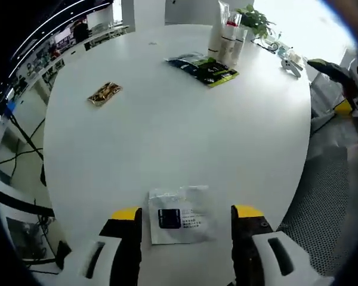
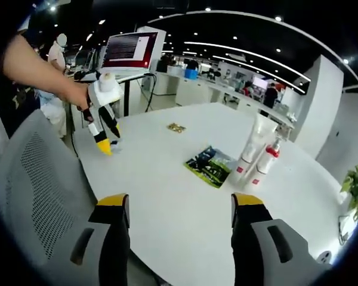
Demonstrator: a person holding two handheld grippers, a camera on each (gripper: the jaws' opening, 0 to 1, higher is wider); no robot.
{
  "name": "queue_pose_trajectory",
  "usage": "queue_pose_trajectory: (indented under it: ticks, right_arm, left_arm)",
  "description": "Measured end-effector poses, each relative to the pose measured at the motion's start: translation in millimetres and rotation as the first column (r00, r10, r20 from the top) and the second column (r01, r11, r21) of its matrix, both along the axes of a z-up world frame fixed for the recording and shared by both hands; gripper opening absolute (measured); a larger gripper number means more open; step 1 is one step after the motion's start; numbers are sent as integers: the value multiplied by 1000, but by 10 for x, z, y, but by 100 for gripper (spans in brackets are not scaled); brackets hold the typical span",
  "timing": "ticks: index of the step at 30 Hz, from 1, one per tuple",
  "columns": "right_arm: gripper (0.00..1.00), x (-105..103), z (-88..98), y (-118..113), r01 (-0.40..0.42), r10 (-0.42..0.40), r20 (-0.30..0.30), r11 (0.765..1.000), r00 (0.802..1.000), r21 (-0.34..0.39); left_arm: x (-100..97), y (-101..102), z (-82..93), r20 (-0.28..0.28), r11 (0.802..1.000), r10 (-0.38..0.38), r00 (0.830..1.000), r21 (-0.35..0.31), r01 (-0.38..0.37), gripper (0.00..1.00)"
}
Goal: Arrange the skincare products in the storage area until every visible bottle or jar stands upright without overlapping.
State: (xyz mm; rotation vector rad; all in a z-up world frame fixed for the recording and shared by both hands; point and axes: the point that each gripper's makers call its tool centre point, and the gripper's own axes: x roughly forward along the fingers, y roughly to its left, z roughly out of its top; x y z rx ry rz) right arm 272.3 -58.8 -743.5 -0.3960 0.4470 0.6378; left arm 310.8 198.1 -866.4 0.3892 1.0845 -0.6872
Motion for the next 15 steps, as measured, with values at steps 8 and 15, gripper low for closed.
queue_pose_trajectory:
  ticks: [8, 15]
  right_arm:
    - [64, 2, 12, -23, 4, -4, 13, 1000, 1000, -18]
    - [63, -23, 16, -10, -4, 5, 24, 999, 1000, -31]
  left_arm:
    - [-64, 20, 9, 9, 1000, 24, 1000, 1, -24, 41]
    - [-87, 37, 29, 24, 985, 162, 986, -70, -160, 41]
